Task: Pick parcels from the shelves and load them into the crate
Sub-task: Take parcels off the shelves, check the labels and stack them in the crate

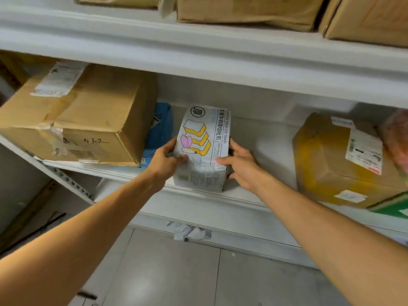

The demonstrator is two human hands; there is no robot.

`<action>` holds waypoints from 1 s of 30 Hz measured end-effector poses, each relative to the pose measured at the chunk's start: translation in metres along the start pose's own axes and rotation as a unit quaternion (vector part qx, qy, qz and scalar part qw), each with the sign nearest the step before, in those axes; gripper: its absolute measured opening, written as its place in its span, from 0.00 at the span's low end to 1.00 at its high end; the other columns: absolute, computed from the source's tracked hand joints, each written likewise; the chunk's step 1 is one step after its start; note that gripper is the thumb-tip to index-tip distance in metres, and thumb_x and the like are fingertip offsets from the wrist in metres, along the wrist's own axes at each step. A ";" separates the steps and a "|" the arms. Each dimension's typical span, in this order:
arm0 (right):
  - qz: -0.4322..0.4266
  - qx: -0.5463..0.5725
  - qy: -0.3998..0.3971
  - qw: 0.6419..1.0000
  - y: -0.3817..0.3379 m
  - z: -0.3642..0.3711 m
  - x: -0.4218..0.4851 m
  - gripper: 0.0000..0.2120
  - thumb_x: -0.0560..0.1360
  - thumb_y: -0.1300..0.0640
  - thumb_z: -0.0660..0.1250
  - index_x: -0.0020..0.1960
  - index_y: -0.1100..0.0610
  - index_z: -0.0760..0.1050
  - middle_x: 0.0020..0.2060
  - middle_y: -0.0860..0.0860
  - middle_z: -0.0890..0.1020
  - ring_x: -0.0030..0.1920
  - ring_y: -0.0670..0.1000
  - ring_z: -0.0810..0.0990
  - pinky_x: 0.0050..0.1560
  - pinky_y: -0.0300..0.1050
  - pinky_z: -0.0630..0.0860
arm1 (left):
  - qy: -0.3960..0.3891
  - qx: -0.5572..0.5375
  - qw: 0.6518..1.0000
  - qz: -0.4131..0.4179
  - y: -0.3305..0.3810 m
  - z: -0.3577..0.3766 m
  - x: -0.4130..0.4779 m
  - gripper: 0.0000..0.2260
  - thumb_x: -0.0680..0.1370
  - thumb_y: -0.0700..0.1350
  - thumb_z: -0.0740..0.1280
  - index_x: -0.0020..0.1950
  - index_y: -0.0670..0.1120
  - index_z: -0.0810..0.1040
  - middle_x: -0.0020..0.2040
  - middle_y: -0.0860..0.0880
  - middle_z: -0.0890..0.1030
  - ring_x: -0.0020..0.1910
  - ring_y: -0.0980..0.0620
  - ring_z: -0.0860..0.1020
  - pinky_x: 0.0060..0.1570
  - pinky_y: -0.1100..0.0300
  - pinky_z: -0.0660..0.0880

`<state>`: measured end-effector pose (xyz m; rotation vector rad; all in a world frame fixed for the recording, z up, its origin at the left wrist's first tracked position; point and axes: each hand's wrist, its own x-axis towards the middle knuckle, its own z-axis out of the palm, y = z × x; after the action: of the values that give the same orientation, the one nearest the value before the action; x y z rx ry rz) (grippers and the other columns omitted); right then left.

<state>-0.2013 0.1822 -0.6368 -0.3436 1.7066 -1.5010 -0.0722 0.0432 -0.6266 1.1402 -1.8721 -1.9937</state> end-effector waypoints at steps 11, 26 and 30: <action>0.029 -0.092 0.185 0.978 -0.010 -0.061 -0.050 0.26 0.71 0.48 0.74 0.63 0.58 0.73 0.58 0.55 0.78 0.56 0.56 0.78 0.54 0.56 0.80 | 0.036 0.166 0.967 0.189 0.050 0.083 -0.023 0.38 0.70 0.26 0.70 0.75 0.51 0.66 0.68 0.48 0.73 0.61 0.53 0.74 0.50 0.62 0.77; -0.012 -0.215 0.376 0.901 0.002 -0.290 -0.224 0.08 0.70 0.61 0.74 0.42 0.65 0.80 0.41 0.61 0.84 0.49 0.63 0.81 0.53 0.58 0.77 | -0.144 0.173 0.964 0.142 0.048 0.321 -0.100 0.23 0.72 0.36 0.73 0.66 0.47 0.76 0.61 0.48 0.79 0.56 0.48 0.79 0.49 0.61 0.75; -0.035 -0.206 0.415 0.886 -0.006 -0.344 -0.247 0.07 0.71 0.56 0.74 0.45 0.60 0.82 0.42 0.53 0.83 0.42 0.53 0.79 0.39 0.43 0.75 | -0.133 0.179 0.960 0.172 0.064 0.368 -0.108 0.24 0.72 0.39 0.75 0.67 0.47 0.76 0.61 0.49 0.80 0.53 0.53 0.77 0.45 0.65 0.73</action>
<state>-0.2944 0.5863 -0.5501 0.0566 2.7323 -1.4135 -0.2514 0.3808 -0.5568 0.5692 -2.4427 -1.7257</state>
